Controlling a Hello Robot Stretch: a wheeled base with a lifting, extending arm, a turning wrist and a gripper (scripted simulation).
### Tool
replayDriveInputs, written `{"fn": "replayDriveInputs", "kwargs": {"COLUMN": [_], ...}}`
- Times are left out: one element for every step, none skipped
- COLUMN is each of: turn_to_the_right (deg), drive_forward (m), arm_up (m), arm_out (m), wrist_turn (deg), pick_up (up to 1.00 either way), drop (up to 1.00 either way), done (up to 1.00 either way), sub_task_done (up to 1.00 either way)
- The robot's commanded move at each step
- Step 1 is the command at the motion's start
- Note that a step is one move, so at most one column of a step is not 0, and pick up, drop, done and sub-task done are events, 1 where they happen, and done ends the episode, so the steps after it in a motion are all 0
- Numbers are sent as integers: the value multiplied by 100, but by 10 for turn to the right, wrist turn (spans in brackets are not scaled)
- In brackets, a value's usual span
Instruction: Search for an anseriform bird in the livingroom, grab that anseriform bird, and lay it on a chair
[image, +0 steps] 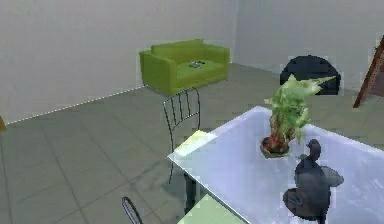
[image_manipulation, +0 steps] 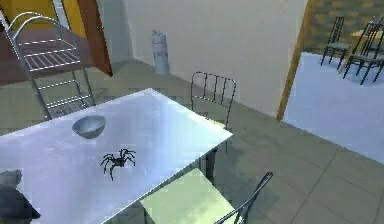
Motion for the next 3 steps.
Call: {"fn": "replayDriveInputs", "kwargs": {"turn_to_the_right": [-450,0,0], "drive_forward": [0,0,0], "arm_up": [0,50,28], "arm_out": [0,0,0], "wrist_turn": [0,0,0], "pick_up": [0,0,0], "drop": [0,0,0], "done": [0,0,0], "sub_task_done": [0,0,0]}}
